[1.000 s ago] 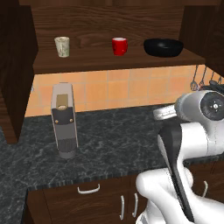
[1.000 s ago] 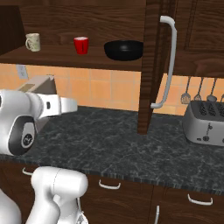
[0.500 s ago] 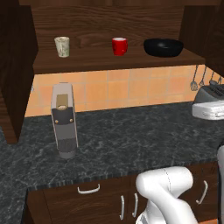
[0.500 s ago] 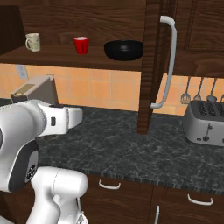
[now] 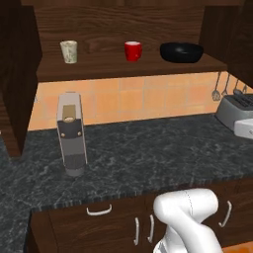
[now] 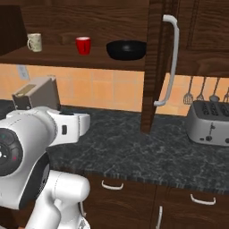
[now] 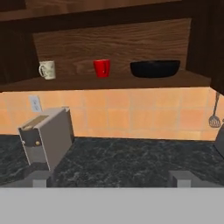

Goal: Gather all objects into one cabinet and sort the glasses and bowls to opposite sides.

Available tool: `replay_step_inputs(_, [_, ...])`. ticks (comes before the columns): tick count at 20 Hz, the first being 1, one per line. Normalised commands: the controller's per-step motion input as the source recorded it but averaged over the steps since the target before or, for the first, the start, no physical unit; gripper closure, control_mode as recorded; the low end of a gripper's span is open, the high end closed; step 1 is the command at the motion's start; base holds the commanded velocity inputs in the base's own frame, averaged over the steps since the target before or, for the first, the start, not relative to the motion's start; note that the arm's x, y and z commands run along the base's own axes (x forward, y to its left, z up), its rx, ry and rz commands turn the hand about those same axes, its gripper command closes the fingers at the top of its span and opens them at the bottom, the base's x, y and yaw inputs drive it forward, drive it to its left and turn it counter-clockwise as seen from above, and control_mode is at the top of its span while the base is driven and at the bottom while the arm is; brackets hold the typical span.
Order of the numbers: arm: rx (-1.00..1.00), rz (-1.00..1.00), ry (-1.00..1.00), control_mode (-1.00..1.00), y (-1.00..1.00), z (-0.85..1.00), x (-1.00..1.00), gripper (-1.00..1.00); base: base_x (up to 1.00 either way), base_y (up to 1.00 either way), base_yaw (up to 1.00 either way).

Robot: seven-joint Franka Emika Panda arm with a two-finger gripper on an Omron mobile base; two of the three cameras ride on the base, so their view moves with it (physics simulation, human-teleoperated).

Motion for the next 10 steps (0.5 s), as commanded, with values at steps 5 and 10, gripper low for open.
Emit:
replay_step_inputs(5, [0.00, 0.00, 0.00, 1.00, 0.00, 0.00, 0.00, -1.00, -0.24, -0.32, -0.26])
replay_step_inputs(10, [0.00, 0.00, 0.00, 1.00, 0.00, 0.00, 0.00, -1.00, 0.00, -0.55, -0.42])
